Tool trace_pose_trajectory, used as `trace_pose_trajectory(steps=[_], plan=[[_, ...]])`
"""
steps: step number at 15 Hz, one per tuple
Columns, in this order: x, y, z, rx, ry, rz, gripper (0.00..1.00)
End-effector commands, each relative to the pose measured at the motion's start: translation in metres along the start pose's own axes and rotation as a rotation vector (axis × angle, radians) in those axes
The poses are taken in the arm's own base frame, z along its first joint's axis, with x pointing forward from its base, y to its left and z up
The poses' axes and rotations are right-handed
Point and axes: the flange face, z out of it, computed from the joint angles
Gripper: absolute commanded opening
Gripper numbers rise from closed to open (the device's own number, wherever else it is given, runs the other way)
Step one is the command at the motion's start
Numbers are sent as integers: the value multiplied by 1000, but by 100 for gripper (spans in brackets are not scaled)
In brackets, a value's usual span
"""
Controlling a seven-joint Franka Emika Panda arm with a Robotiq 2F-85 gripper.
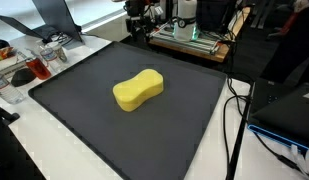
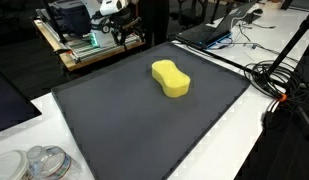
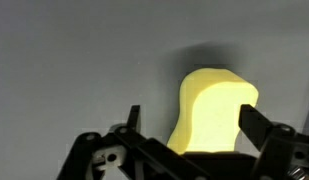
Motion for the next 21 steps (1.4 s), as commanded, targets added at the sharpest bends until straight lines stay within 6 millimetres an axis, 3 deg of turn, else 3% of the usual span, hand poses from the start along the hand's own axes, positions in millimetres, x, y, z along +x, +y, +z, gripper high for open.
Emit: trace_pose_trajectory(steps=[1, 13, 16, 21], plan=[[30, 26, 4, 42, -3, 7, 100], [153, 92, 43, 109, -65, -60, 100], [186, 93, 48, 122, -52, -97, 100], [238, 75, 47, 115, -10, -230, 100]])
